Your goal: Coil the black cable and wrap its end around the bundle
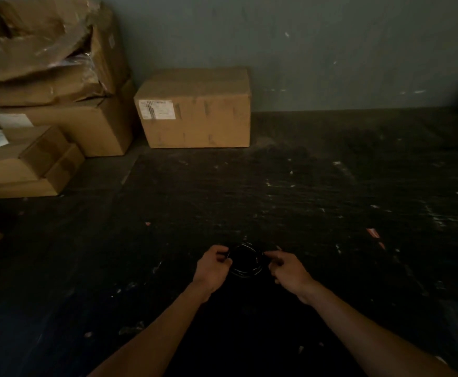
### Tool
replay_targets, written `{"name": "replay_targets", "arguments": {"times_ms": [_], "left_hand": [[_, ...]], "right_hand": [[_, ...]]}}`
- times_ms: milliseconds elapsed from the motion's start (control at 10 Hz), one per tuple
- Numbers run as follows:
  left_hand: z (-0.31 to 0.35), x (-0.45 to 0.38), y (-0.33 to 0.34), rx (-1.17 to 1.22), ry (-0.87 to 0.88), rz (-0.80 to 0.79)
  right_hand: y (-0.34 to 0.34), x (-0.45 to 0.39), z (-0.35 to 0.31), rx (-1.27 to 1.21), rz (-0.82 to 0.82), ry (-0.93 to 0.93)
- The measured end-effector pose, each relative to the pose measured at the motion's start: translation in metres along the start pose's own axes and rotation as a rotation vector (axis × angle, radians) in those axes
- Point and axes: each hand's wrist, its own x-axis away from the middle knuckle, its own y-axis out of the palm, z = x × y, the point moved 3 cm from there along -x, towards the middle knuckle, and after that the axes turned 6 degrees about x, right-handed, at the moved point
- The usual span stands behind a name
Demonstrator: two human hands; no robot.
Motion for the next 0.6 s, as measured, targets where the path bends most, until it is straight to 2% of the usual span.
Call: {"name": "replay_targets", "arguments": {"times_ms": [300, 500, 600], "left_hand": [[0.007, -0.007, 0.007, -0.231, 0.043, -0.091], [0.004, 0.003, 0.006, -0.232, 0.109, 0.079], [-0.014, 0.026, 0.005, -0.265, 0.181, 0.203]], "right_hand": [[0.005, -0.004, -0.007, 0.151, -0.028, -0.014], [0.004, 0.011, -0.008, 0.104, 0.06, 0.02], [0.018, 0.037, 0.009, 0.064, 0.174, 0.029]]}}
